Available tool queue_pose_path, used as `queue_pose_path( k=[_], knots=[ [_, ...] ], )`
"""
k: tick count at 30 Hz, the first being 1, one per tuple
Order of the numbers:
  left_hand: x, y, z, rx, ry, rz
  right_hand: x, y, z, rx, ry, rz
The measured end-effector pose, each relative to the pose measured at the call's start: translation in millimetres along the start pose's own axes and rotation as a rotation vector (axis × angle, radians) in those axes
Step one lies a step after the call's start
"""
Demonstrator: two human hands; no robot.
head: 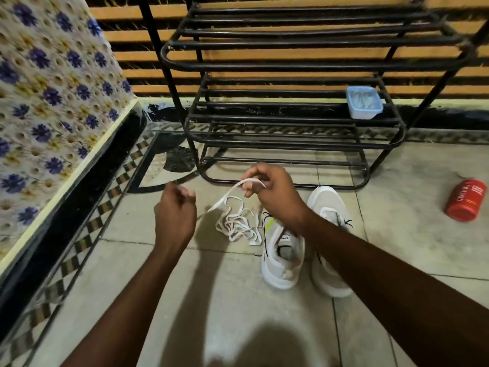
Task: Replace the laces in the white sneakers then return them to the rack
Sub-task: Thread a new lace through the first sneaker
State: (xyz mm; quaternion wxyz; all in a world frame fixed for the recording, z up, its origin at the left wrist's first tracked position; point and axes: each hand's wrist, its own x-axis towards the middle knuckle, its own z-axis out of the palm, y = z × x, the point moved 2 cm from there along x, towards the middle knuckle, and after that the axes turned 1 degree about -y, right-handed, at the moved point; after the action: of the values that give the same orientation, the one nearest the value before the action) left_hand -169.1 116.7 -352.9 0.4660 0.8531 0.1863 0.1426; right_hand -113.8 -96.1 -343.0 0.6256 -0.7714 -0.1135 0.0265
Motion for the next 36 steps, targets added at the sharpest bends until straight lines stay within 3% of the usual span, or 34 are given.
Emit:
queue_pose_path(
  k=[3,7,9,11,12,14,15,17,19,21,23,27,29,30,31,34,36],
  knots=[
    [-6,-56,-1,0.559,-0.285,-0.18,6,-19,-15,0.005,-0.077,-0.027],
    [-26,-89,1,0.7,-0.619,-0.311,6,-33,-19,-0.084,-0.229,-0.045],
    [-29,-86,0,0.797,-0.62,-0.312,3,-35,-15,-0.152,-0.271,-0.064],
    [-27,-69,-2,0.956,-0.466,-0.23,-1,-37,-11,-0.221,-0.31,-0.104],
    [-25,-57,-2,0.923,-0.364,-0.153,-3,-39,-9,-0.244,-0.322,-0.121],
    [-18,-35,-1,0.472,-0.279,-0.041,-8,-42,-8,-0.253,-0.321,-0.144],
    [-15,-24,1,0.13,-0.351,-0.054,-10,-44,-9,-0.253,-0.31,-0.155],
    [-18,-3,7,-0.526,-0.696,-0.131,-13,-48,-12,-0.248,-0.288,-0.173],
    [-22,8,10,-0.794,-0.899,-0.176,-16,-51,-17,-0.205,-0.265,-0.164],
    [-26,5,10,-0.76,-0.843,-0.157,-19,-54,-25,-0.12,-0.236,-0.129],
    [-27,-8,9,-0.562,-0.775,-0.186,-22,-58,-35,-0.063,-0.21,-0.105],
    [-27,-43,-3,0.247,-0.83,-0.205,-26,-61,-47,-0.132,-0.23,-0.125],
    [-25,-49,-11,0.582,-0.74,-0.165,-31,-62,-46,-0.16,-0.275,-0.134],
    [-26,-44,-12,0.517,-0.681,-0.139,-33,-62,-42,-0.167,-0.299,-0.136],
    [-25,-37,-11,0.306,-0.693,-0.097,-35,-63,-39,-0.172,-0.315,-0.143],
    [-34,-5,-2,-0.472,-1.02,-0.06,-38,-66,-31,-0.192,-0.324,-0.2],
    [-38,9,2,-0.64,-1.051,-0.055,-36,-65,-32,-0.195,-0.299,-0.213]
  ],
)
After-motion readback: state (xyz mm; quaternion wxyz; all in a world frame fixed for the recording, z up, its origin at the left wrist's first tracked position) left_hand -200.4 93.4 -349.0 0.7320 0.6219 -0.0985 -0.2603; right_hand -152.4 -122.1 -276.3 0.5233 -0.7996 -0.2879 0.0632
